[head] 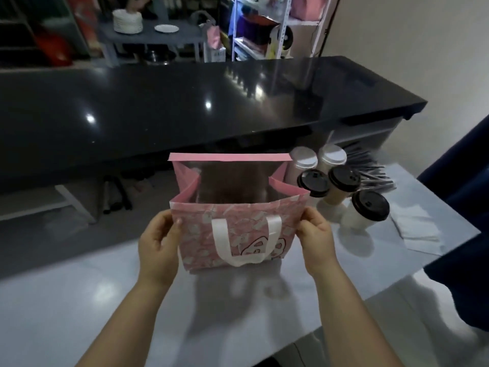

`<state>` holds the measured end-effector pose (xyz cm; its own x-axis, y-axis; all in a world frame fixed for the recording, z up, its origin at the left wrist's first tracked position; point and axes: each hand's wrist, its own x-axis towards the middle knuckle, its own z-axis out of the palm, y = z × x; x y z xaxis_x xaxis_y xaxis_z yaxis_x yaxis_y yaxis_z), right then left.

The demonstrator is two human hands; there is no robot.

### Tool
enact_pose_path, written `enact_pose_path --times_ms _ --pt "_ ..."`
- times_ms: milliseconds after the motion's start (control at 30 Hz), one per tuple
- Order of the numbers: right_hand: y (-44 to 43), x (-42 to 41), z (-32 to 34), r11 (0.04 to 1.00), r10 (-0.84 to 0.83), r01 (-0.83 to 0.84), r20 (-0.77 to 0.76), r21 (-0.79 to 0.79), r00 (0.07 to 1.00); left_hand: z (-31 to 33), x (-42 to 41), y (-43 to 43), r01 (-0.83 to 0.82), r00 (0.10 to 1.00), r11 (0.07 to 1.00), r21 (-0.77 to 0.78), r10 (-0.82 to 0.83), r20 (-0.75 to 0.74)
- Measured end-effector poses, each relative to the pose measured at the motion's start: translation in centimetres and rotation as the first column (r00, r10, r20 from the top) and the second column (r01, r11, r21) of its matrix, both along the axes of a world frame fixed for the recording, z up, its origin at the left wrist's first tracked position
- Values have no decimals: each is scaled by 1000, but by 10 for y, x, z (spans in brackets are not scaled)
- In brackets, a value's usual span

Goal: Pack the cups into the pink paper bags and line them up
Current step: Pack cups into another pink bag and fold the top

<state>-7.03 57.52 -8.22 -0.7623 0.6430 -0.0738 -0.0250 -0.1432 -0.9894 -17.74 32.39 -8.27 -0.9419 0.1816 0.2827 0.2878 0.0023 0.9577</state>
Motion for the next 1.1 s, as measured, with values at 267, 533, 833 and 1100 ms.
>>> enact_pose_path --times_ms 267,533,833,1100 --pt "52 -34 16 782 617 -623 114 22 778 33 16 23 -411 905 911 26 412 -109" --pt "93 -66 11 918 306 -320 94 233 947 48 47 23 -489 862 860 -145 452 -229" --pt "94 -178 8 58 69 -733 729 678 681 83 43 42 -506 837 626 -594 188 -514" --pt "86 -157 -12 -34 107 -655 655 754 748 91 52 41 -559 781 536 -633 83 -619"
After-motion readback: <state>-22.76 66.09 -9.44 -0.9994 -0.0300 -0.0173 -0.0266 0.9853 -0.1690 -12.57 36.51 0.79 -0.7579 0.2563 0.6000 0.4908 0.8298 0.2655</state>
